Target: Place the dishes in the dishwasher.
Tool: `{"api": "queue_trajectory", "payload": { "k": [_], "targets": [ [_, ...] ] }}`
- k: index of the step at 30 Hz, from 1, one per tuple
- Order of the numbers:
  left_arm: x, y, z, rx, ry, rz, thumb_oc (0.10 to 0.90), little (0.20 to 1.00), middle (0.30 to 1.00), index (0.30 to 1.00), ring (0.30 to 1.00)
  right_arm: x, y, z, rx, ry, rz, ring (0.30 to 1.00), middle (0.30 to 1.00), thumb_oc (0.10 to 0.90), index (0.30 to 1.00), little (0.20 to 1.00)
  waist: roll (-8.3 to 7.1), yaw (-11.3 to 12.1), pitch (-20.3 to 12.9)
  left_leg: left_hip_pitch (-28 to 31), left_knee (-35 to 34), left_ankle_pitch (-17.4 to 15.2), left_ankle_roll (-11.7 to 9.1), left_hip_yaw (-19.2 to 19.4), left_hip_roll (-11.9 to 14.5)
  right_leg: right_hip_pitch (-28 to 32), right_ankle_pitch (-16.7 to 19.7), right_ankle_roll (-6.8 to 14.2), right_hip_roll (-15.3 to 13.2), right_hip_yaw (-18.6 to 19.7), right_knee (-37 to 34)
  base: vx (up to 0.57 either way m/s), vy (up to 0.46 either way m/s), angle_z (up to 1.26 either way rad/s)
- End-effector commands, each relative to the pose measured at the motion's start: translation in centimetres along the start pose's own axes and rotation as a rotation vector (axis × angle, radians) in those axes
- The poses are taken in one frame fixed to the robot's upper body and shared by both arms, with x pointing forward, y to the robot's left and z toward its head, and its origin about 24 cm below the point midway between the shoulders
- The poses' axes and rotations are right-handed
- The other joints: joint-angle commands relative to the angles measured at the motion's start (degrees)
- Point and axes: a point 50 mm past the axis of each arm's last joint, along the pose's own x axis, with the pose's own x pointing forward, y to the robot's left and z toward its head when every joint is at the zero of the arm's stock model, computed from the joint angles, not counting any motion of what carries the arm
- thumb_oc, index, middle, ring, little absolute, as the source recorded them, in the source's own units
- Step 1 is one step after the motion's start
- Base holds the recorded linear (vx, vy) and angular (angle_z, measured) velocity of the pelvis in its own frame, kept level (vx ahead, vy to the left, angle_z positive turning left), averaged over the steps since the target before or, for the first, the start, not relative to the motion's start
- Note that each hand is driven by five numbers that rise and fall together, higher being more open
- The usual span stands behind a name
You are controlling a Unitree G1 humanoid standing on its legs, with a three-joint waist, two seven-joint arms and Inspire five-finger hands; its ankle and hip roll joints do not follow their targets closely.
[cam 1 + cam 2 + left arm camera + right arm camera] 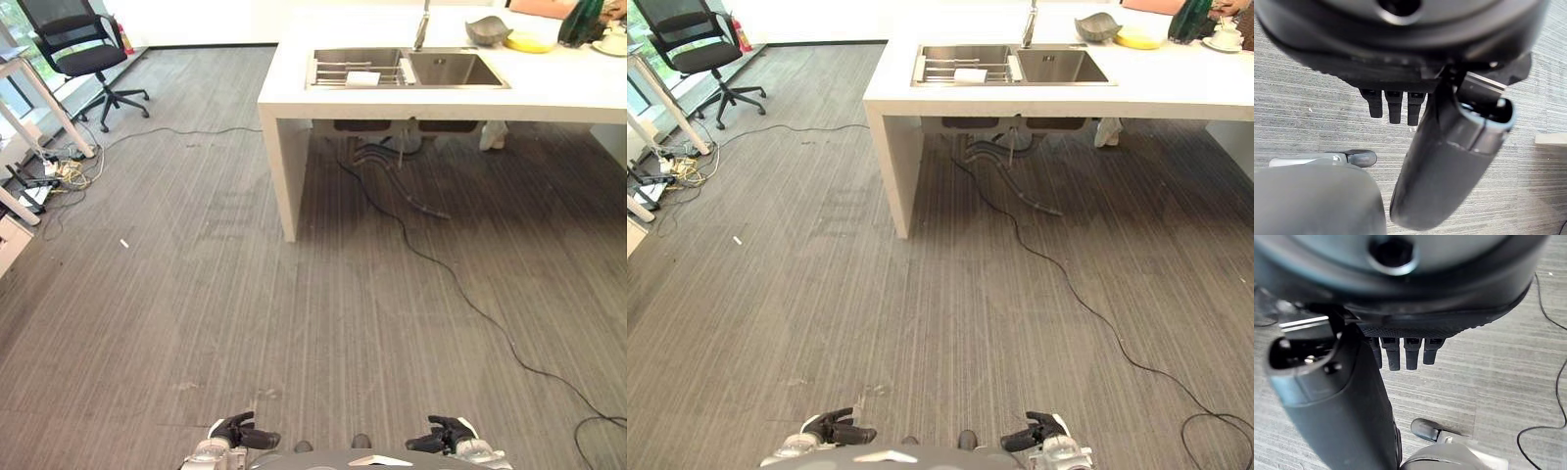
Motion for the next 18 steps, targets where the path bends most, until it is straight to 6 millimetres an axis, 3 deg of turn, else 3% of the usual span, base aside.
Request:
{"api": "queue_trajectory", "payload": {
  "k": [1,18],
  "targets": [
    [0.2,-1.9,1.6,-0.049,-0.050,-0.030,0.800,0.900,0.900,0.900,0.900,0.1,-0.4,0.0,0.009,0.005,-0.013,0.900,0.900,0.800,0.900,0.900,-1.16,0.3,-1.0,-0.8,0.1,-2.4,-2.6,1.8,0.5,2.7,-8.0,6.7,-4.0,0.2,0.9,0.00,0.000,0.00],
    [0.2,-1.1,0.0,-0.114,0.024,0.041,0.800,0.900,0.900,0.900,0.900,0.1,-0.1,1.1,0.026,-0.029,-0.021,0.900,0.900,0.800,0.900,0.900,-1.20,0.7,-1.7,-0.1,0.1,-2.5,-2.7,1.7,0.6,3.6,-8.7,6.3,-3.7,0.0,0.9,0.00,-0.004,0.00]
  ]
}}
